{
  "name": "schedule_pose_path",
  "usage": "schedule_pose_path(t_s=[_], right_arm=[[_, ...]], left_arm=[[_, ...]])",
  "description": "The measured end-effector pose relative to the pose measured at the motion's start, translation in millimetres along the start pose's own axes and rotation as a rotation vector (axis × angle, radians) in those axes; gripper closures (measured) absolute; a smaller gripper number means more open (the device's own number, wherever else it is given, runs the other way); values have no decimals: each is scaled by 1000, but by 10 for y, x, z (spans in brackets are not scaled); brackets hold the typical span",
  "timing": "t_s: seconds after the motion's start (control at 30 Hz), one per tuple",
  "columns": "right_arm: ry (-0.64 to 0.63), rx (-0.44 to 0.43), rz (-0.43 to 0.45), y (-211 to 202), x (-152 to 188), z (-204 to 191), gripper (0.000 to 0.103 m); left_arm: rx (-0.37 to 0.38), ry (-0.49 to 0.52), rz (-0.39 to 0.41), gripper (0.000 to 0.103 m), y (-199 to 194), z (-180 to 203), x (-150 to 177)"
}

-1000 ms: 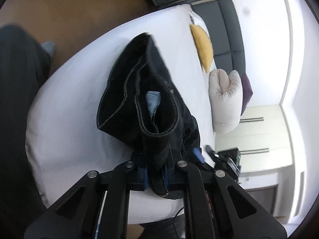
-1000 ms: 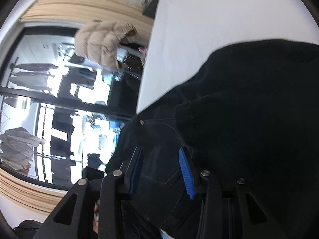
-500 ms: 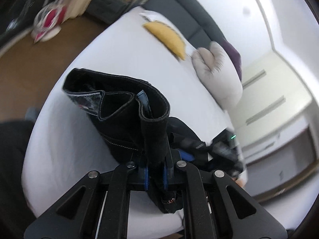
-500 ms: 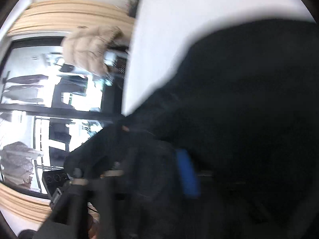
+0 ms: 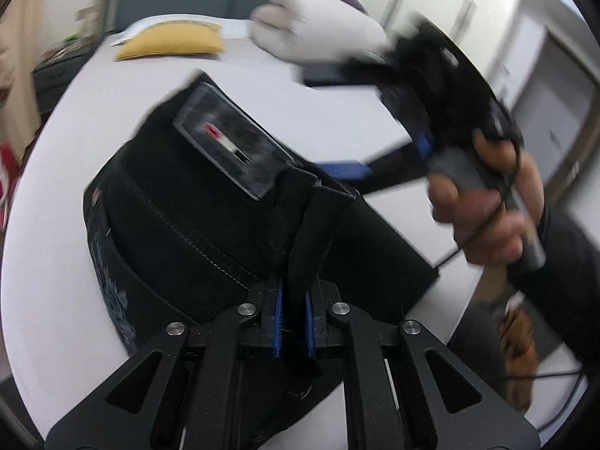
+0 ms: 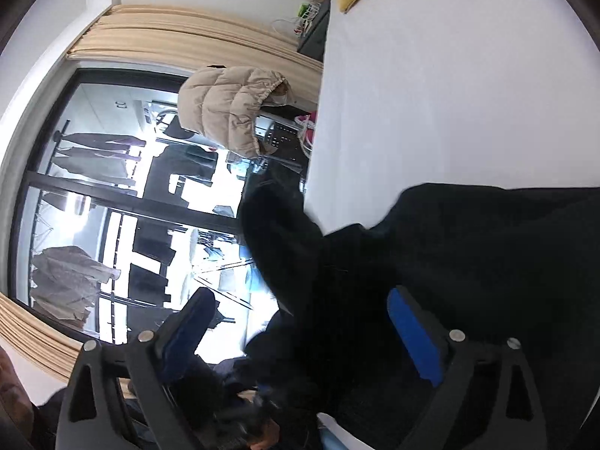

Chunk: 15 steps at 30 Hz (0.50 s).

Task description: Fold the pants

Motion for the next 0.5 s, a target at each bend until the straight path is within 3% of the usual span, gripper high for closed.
schedule_pose_path(t_s=[0.17,0.23,0.27,0.3,0.4,0.5], right_arm=[[56,75,-65,78,133,189,10],[57,144,-92,124,184,283,33],[57,165,-111,159,187,307,54],[61,208,-127,182,194,348,69],[48,235,-112,102,200,381,85],[8,271,-88,-57,211,350,87]], left_arm=[[-14,127,-35,96,258,382,157],[-21,161,-41,96,348,495,182],[-22,172,-45,96,386,543,202],[-27,178,-47,96,423,579,213],[-20,178,-49,96,381,580,281],[-6,195,-46,96,428,689,242]])
Point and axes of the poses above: each gripper's, at about its wrist camera, not at the fingertips, and y roughly the way its jaws point, z to its right, x to its underside, the point moved 3 cm from there along y, roughly the way its jaws point, and after that the axes turned 10 degrees about -y, right-handed, at the moved point
